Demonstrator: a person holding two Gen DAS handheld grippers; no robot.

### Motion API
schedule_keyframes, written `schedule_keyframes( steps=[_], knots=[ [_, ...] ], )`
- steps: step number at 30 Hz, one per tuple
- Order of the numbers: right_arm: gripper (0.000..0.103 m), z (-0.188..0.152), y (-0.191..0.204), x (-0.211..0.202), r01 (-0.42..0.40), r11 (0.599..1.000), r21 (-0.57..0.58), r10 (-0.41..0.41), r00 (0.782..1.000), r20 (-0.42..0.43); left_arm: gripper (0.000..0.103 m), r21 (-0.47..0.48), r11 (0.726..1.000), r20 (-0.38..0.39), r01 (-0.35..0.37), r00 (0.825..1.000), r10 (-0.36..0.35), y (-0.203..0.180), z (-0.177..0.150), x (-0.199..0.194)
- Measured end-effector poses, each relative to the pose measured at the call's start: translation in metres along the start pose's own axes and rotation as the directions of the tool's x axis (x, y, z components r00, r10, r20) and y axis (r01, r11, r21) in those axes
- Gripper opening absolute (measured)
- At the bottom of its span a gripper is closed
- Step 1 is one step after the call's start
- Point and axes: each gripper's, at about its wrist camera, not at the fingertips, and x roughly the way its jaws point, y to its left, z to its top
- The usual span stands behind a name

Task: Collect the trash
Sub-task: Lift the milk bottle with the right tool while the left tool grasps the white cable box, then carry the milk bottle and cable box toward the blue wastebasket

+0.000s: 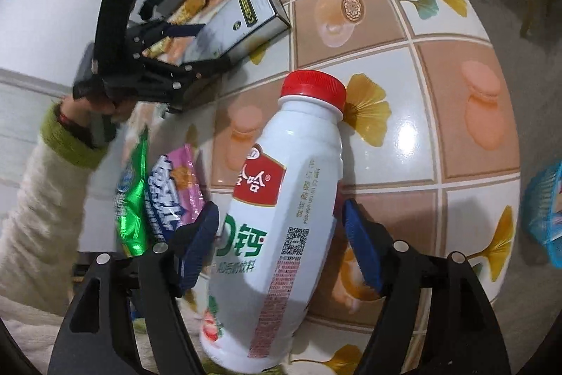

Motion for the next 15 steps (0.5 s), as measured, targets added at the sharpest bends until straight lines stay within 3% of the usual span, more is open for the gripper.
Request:
schedule_keyframes(
  steps=[8, 15],
  knots=[
    [0.071, -0.011, 0.006, -0.001, 0.057, 0.997, -0.044, -0.057, 0.998, 0.014, 0.087, -0.027, 1.0, -0.009, 0.0, 1.0, 0.0, 0.0, -0.001, 0.004],
    [0.07, -0.016, 0.005, 0.0, 0.046, 0.999, -0.019, -0.046, 0.999, 0.024, 0.087, -0.035, 0.999, -0.016, 0.001, 1.0, -0.001, 0.001, -0.001, 0.006]
  ],
)
